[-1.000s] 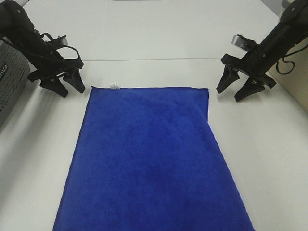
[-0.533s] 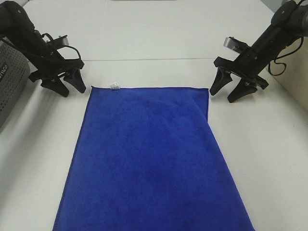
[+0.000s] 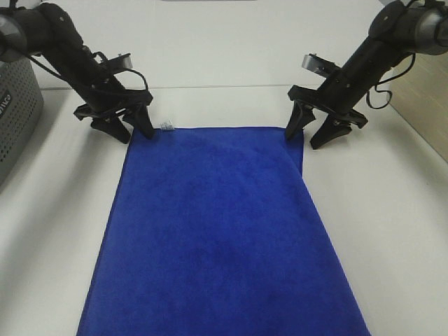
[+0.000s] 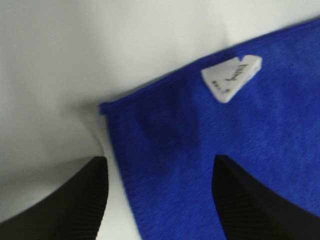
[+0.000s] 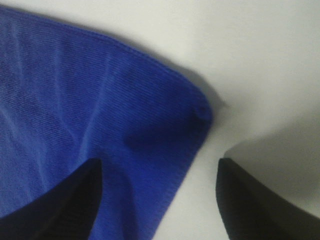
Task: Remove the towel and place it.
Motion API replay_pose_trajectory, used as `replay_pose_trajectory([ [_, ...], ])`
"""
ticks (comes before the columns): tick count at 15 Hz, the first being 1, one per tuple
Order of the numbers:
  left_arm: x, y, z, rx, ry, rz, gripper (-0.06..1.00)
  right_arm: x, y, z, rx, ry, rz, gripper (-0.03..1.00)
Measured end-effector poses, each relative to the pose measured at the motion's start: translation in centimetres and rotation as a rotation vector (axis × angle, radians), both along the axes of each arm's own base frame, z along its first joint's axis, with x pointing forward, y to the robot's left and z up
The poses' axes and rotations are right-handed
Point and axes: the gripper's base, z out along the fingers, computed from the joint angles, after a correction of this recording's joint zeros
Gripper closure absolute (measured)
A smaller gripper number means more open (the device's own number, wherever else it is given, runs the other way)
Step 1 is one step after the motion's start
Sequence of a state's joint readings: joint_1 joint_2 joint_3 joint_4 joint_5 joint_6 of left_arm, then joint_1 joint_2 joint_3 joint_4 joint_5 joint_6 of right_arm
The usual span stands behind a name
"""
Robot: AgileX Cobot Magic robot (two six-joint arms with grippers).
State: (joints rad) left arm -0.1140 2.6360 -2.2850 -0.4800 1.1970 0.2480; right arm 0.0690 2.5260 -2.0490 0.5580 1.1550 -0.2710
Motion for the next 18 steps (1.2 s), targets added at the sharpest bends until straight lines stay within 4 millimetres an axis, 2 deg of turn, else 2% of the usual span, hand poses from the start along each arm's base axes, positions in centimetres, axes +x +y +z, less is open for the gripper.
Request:
replay_pose_trajectory([
  [1,-0.1,-1.2,0.1,-0.011,-0.009,-0.013,0.36,-0.1,0.5,0.0,-0.001,-0.003,0.009,0.31],
  [2,-0.4,-3.3,-0.1,-0.035,-0.014,-0.036,0.36,-0.4,3.4,0.0,-0.003,-0.023,0.057,0.31],
  [5,-0.8,-4.7,-0.2,-0.044,-0.01,-0.059,0.36,-0.7,4.7,-0.1,-0.014,-0.031,0.086,0.31],
  [8,-0.8,-4.7,-0.3,-0.043,-0.007,-0.061,0.41,-0.7,4.6,-0.2,-0.039,-0.026,0.065,0.35],
  [10,-0.8,-4.7,-0.4,-0.04,-0.004,-0.062,0.51,-0.5,4.5,-0.3,-0.057,-0.035,0.036,0.46],
  [14,-0.8,-4.5,-0.9,-0.011,-0.014,-0.088,0.89,0.5,4.3,-0.8,-0.084,-0.113,-0.027,0.83],
  [16,-0.8,-4.4,-1.0,-0.002,-0.024,-0.109,0.93,0.6,4.3,-0.9,-0.088,-0.138,-0.009,0.92],
  [18,-0.8,-4.4,-1.0,0.006,-0.031,-0.115,0.94,0.7,4.2,-0.9,-0.11,-0.161,0.0,0.93],
])
